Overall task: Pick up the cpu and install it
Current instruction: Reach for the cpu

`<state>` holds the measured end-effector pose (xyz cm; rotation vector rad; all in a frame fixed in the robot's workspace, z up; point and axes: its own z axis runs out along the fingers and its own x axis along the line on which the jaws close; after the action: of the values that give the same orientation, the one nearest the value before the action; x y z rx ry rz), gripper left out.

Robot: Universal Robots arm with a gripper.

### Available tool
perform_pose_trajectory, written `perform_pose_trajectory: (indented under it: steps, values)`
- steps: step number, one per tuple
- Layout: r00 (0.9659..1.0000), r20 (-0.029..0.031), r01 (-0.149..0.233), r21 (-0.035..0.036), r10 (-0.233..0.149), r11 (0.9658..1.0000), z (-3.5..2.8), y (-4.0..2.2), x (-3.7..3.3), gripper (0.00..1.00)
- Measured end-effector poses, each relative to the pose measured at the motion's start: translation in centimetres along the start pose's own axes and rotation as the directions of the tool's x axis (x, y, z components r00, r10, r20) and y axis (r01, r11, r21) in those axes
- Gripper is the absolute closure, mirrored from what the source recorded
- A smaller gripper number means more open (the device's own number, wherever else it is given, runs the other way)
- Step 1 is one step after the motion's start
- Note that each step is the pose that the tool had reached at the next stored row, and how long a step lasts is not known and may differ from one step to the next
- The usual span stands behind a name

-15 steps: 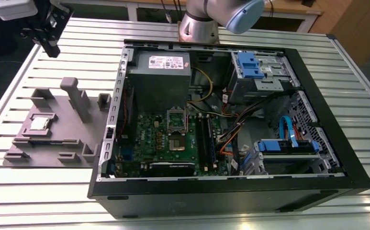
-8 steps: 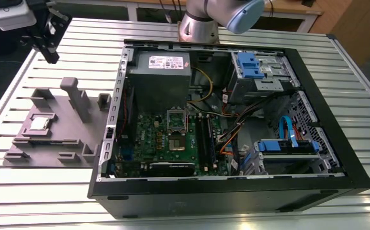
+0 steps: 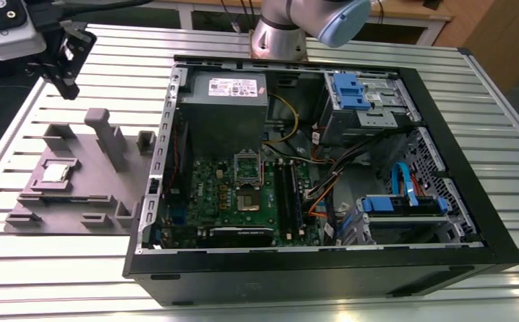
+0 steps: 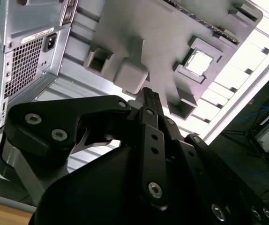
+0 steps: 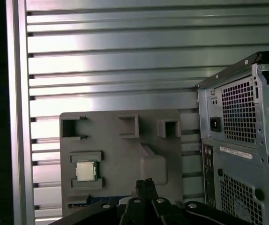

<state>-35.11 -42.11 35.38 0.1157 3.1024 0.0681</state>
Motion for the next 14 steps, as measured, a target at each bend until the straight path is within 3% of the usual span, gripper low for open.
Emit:
perform_pose_trajectory:
  steps: [14]
  values:
    - [1.0, 0.0, 0.0, 0.0, 0.0, 1.0, 2.24, -1.14, 2.54, 0.9]
